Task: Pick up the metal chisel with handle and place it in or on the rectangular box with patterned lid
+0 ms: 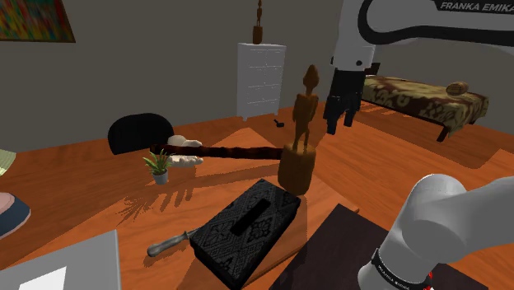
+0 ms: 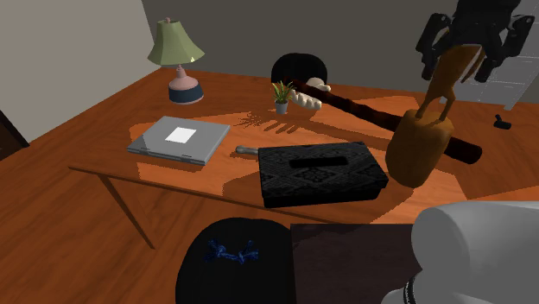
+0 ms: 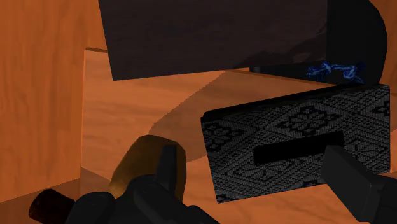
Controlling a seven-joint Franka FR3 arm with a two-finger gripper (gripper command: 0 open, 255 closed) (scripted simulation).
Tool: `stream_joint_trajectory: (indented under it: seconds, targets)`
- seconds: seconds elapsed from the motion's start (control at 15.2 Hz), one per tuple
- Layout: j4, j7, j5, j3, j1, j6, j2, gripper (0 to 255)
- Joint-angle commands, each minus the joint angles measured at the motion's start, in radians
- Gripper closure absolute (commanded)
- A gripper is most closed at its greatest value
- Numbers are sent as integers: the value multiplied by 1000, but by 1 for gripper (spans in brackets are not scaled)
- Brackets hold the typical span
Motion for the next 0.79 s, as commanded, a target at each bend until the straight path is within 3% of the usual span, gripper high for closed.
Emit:
stream_joint_trajectory:
  seconds: [0.0, 0.73]
  targets:
    - [0, 0, 0, 0, 0, 0, 0, 0]
    - [-90, -140, 23, 13, 105, 385, 258, 0]
